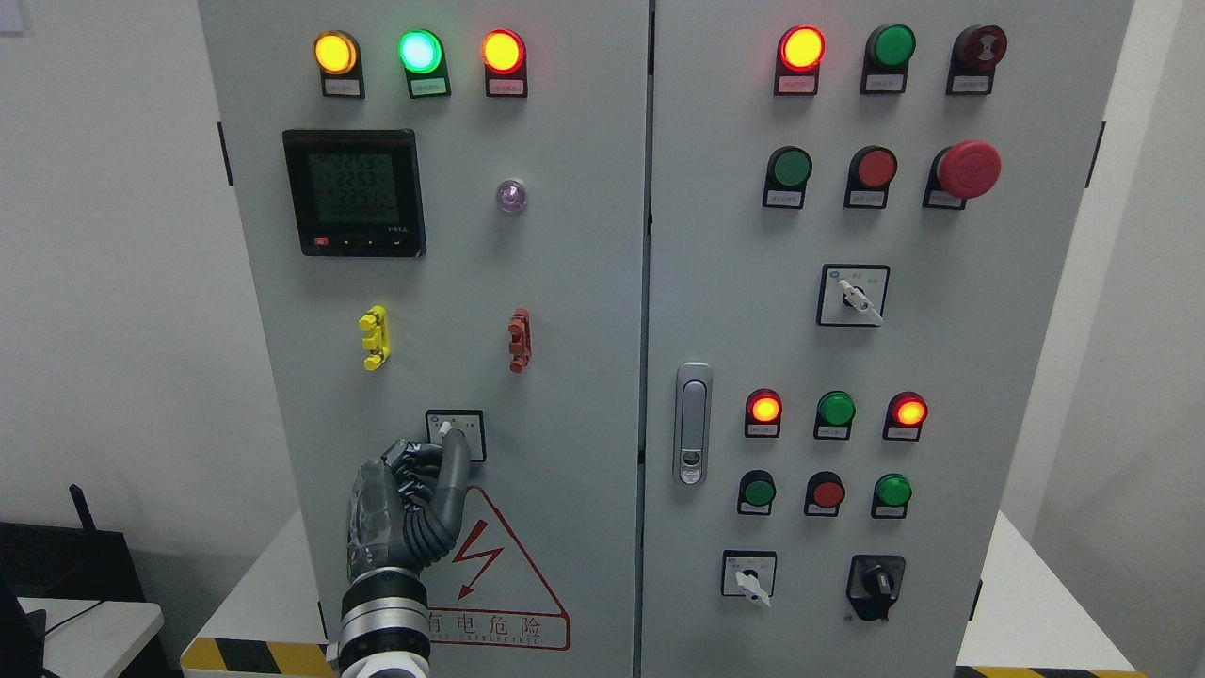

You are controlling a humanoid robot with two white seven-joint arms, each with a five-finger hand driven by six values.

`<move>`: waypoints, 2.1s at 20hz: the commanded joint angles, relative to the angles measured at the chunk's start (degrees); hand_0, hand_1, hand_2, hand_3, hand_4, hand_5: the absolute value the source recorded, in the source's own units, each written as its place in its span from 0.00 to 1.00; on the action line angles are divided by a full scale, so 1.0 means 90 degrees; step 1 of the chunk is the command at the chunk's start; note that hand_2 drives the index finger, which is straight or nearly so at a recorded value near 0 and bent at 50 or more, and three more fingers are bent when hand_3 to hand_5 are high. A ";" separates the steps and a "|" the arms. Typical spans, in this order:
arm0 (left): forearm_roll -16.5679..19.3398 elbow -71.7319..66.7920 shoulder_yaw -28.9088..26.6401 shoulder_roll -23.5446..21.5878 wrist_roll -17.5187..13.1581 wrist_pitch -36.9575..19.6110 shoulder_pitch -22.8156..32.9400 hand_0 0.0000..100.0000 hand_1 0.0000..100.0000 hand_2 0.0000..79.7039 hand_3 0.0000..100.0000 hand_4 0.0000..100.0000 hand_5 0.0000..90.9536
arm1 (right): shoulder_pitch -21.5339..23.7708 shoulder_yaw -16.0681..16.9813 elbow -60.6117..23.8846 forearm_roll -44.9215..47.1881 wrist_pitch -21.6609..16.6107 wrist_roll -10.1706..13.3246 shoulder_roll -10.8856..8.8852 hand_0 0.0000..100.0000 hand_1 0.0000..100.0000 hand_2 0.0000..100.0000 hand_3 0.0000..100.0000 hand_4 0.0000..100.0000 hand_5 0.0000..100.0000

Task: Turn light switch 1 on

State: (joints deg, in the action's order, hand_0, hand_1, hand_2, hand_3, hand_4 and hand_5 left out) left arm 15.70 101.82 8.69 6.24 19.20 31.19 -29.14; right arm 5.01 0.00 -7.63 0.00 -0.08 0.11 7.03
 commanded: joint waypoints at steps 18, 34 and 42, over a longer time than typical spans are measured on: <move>-0.0006 0.0005 0.0011 -0.0019 -0.0005 -0.0018 -0.0005 0.59 0.21 0.79 0.77 0.88 0.91 | 0.0000 -0.0127 -0.0002 0.0166 0.0000 -0.0002 0.0000 0.12 0.39 0.00 0.00 0.00 0.00; -0.0006 0.0025 -0.0038 -0.0029 -0.0063 -0.0028 0.0054 0.44 0.17 0.79 0.78 0.88 0.91 | 0.0000 -0.0127 -0.0002 0.0166 0.0000 -0.0002 0.0000 0.12 0.39 0.00 0.00 0.00 0.00; -0.0006 0.0044 -0.0058 -0.0039 -0.0063 -0.0038 0.0151 0.39 0.17 0.79 0.78 0.88 0.91 | 0.0000 -0.0127 -0.0001 0.0166 0.0000 -0.0002 0.0000 0.12 0.39 0.00 0.00 0.00 0.00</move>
State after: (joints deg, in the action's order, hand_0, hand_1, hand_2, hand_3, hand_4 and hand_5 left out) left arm 15.60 102.01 8.47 6.02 18.38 30.82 -28.43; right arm 5.01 0.00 -7.64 0.00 -0.08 0.12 7.03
